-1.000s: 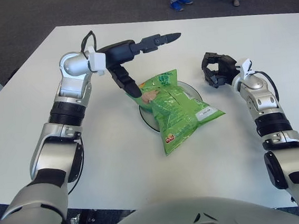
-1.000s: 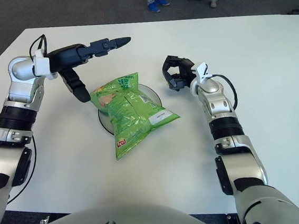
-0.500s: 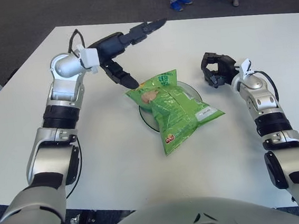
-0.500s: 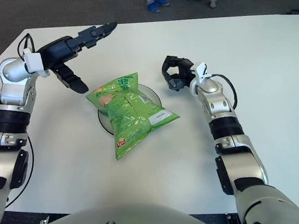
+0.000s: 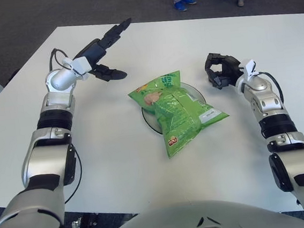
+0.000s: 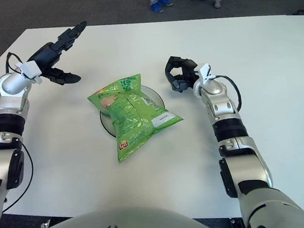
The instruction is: Put the snack into the plate.
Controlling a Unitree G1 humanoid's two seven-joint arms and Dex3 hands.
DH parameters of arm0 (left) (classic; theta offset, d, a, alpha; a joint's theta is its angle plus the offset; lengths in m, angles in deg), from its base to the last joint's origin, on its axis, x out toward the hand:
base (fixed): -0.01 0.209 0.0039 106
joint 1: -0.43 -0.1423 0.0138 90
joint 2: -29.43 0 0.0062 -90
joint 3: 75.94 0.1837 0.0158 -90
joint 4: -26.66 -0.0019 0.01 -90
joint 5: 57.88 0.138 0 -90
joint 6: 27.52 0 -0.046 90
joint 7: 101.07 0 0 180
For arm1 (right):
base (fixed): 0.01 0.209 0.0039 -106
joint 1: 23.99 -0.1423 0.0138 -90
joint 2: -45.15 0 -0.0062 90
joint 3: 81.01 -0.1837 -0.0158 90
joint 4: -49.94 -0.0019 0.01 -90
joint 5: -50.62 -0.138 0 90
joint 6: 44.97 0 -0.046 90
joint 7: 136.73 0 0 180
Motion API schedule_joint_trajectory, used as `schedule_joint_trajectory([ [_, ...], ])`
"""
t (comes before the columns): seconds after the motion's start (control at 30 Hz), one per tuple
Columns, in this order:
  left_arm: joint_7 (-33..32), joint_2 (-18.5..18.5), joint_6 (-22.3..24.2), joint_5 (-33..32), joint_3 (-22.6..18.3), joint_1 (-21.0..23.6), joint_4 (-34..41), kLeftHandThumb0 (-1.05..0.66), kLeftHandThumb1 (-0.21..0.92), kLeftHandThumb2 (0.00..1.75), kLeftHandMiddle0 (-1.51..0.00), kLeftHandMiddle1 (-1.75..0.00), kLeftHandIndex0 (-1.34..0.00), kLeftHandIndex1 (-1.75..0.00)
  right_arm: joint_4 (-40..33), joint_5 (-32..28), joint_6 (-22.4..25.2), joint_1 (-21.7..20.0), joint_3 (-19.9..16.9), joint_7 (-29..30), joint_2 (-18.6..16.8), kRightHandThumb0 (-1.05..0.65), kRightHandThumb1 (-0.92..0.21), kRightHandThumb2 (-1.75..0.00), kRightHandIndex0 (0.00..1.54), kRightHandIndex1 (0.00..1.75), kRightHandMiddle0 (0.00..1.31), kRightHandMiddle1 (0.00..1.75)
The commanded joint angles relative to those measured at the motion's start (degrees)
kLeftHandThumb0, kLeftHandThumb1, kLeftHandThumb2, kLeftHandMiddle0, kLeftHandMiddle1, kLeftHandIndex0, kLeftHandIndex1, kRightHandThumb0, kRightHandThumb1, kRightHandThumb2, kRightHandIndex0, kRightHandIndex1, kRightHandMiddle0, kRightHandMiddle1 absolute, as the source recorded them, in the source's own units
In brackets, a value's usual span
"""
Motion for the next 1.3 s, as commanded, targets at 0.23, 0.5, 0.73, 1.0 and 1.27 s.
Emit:
schedule_joint_trajectory([
  [0.23, -1.6, 9.7, 11.2, -14.3, -9.4, -7.8, 3.0, -1.05, 0.92, 0.85, -0.35, -0.36, -0.01, -0.6, 4.4, 2.4, 3.0, 4.2, 1.8, -0.6, -0.2, -0.44, -0.43, -1.17, 1.26, 1.75, 0.52, 1.75],
  [0.5, -17.2, 14.6, 11.9, -12.6, -12.6, -9.1, 1.1, -0.94, 0.92, 0.89, -0.6, -1.55, -0.38, -1.61, 5.4, 2.4, 2.1, 4.0, 1.7, -1.3, 0.2, -0.44, -0.44, -1.17, 1.27, 1.75, 0.52, 1.75],
  [0.73, -22.2, 15.6, 12.6, -11.0, -13.1, -12.3, -3.1, -0.74, 0.92, 0.82, -0.86, -1.73, -0.6, -1.74, 6.8, 2.4, 0.9, 3.7, 1.7, -2.2, 0.7, -0.44, -0.43, -1.17, 1.27, 1.75, 0.52, 1.75],
  [1.0, -26.0, 15.8, 20.8, -9.8, -12.2, -14.5, 0.5, -0.55, 0.84, 0.77, -1.14, -1.75, -0.86, -1.75, 8.8, 2.5, -0.5, 3.2, 1.3, -2.6, 0.8, -0.44, -0.43, -1.17, 1.27, 1.75, 0.52, 1.75],
  [1.27, -29.0, 17.2, 25.9, -8.1, -10.7, -18.1, 9.0, -0.48, 0.7, 0.89, -1.28, -1.75, -1.01, -1.75, 9.5, 2.6, -0.8, 3.2, 1.2, -1.3, 0.4, -0.44, -0.44, -1.17, 1.28, 1.75, 0.52, 1.75],
])
